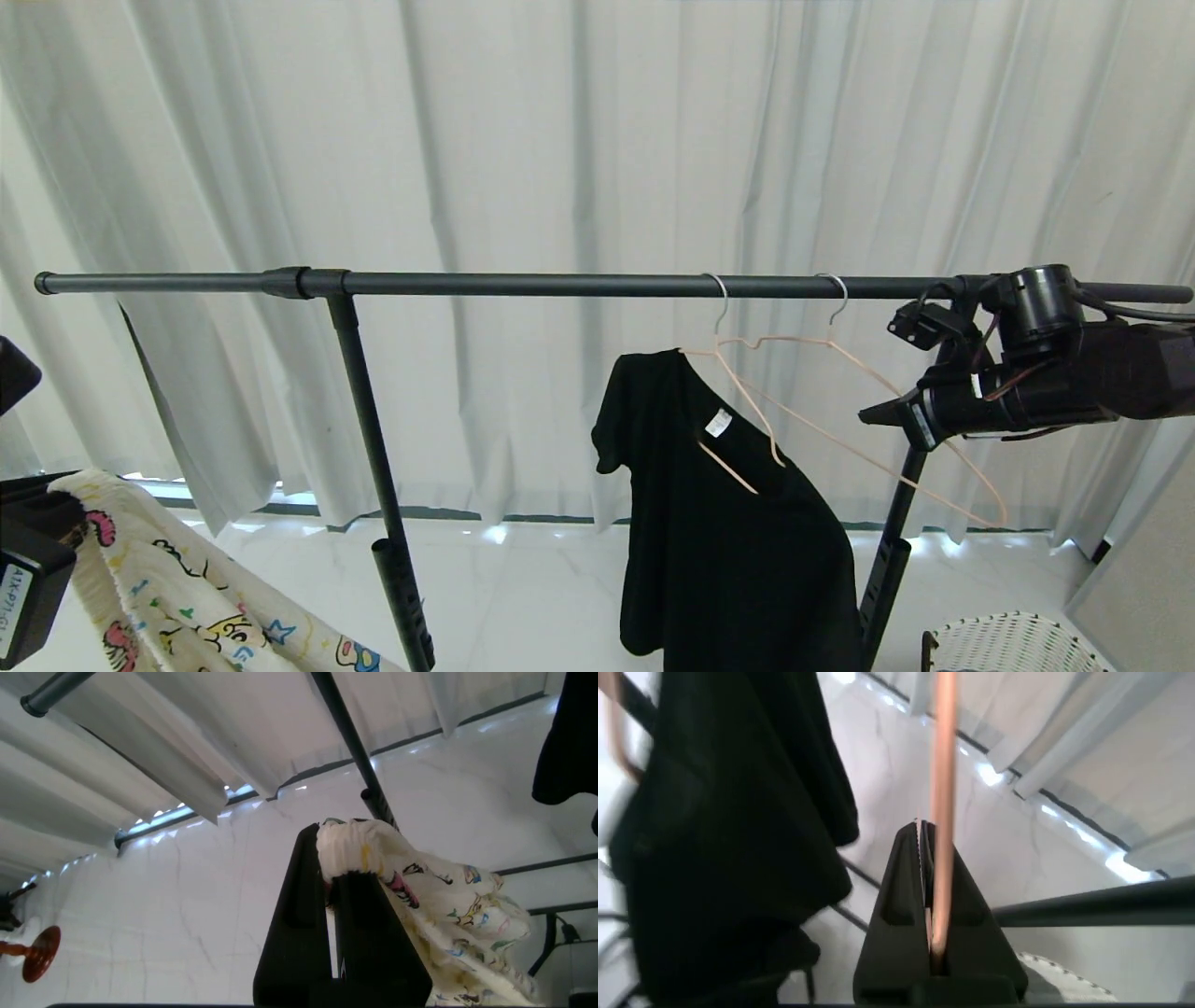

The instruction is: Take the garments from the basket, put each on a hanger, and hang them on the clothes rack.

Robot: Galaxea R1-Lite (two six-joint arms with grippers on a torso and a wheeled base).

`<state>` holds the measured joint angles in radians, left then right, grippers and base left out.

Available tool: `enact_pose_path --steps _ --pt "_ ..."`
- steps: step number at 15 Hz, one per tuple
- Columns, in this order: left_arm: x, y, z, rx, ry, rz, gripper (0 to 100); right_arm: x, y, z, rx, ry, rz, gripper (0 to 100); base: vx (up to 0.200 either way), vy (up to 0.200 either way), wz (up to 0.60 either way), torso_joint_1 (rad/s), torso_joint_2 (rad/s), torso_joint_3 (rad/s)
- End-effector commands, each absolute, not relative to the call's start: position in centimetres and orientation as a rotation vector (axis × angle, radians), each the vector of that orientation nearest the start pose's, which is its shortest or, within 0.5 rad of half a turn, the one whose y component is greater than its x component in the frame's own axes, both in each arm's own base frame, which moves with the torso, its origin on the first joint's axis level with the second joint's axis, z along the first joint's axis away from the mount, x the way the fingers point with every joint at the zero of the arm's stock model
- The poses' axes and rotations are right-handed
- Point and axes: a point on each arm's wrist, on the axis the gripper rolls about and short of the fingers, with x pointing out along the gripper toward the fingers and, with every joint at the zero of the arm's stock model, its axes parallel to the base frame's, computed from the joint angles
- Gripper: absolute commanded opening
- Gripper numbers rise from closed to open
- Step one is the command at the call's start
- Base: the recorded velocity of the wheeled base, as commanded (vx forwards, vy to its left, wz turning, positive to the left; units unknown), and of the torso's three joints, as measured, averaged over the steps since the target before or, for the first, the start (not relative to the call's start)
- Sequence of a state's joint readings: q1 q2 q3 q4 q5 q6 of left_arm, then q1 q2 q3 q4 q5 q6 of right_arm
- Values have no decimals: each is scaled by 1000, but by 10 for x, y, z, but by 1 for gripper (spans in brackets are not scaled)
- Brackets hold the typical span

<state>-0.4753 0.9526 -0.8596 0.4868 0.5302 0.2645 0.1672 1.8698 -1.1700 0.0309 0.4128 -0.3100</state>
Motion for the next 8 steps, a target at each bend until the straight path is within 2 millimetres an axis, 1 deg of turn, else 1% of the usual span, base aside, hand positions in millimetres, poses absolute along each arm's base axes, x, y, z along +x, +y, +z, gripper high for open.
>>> enact_pose_path --steps 1,4,6,8 --pt "84 -31 248 537 514 -14 0 334 67 176 -174 612 654 0 0 0 0 0 0 0" --pt "82 -29 246 535 515 -13 0 324 65 195 -117 562 626 0 0 0 0 0 0 0" --pt "80 -28 245 533 511 -12 0 314 64 200 -101 537 619 0 0 0 0 0 0 0" --pt "76 -26 244 528 506 -11 0 308 63 198 -90 483 612 0 0 0 0 0 0 0"
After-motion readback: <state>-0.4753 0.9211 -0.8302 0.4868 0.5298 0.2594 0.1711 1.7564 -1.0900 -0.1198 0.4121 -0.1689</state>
